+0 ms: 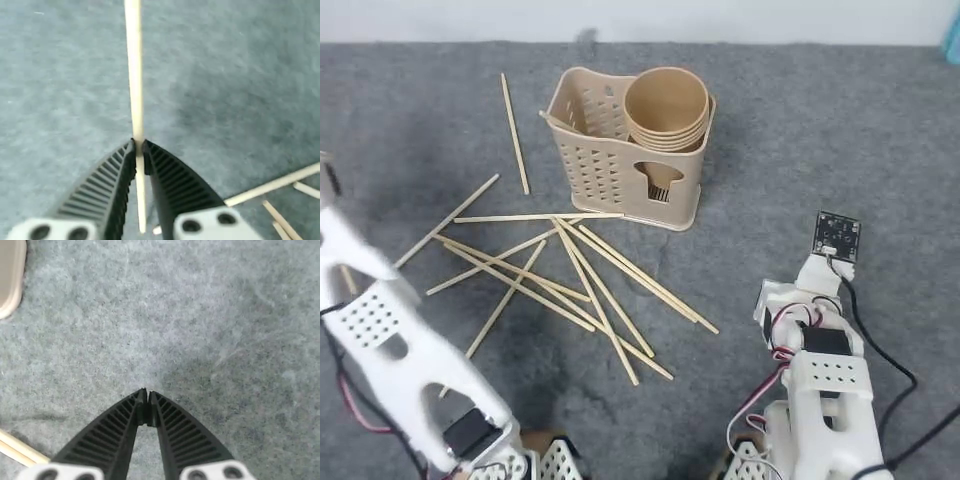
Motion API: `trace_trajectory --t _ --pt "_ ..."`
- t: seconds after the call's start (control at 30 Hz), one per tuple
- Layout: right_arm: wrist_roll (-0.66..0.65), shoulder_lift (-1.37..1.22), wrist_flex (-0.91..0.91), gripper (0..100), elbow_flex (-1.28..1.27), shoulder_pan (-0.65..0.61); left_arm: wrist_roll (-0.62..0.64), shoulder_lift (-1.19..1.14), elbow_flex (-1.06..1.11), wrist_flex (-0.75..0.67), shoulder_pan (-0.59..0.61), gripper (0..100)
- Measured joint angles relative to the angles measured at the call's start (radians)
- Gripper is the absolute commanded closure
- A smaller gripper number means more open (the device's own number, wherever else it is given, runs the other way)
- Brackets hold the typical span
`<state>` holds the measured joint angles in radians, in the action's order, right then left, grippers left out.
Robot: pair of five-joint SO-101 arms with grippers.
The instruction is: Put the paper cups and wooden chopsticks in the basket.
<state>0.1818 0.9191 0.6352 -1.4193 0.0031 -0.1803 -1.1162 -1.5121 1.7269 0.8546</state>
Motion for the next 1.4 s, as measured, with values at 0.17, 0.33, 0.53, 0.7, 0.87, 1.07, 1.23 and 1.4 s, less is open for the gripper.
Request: trace_trajectory --t 0.17,0.33,0.53,0.7,0.87,1.07,1.23,1.4 --pt "0.0 0.0 0.0 99.1 0.0 0.0 0.049 0.107 0.0 0.0 0.057 99" --pt "0.0 0.0 0.0 99.1 0.0 0.0 0.12 0.252 0.0 0.0 0.109 99" --pt "0.0 0.0 0.0 99.1 0.0 0.0 0.192 0.407 0.005 0.0 0.135 99" --pt "0.0 0.0 0.0 99.1 0.0 0.0 0.195 0.578 0.15 0.0 0.135 99" --pt "0.0 0.0 0.0 99.1 0.0 0.0 0.195 0.855 0.474 0.0 0.123 99" --pt "0.0 0.0 0.0 99.1 -0.015 0.002 0.195 1.227 0.832 0.0 -0.017 99" --pt "0.0 0.0 0.0 99.1 -0.015 0.0 0.199 1.481 0.954 -0.008 -0.18 99" --pt "0.0 0.0 0.0 99.1 -0.015 0.0 0.258 1.642 0.988 -0.097 -0.385 99"
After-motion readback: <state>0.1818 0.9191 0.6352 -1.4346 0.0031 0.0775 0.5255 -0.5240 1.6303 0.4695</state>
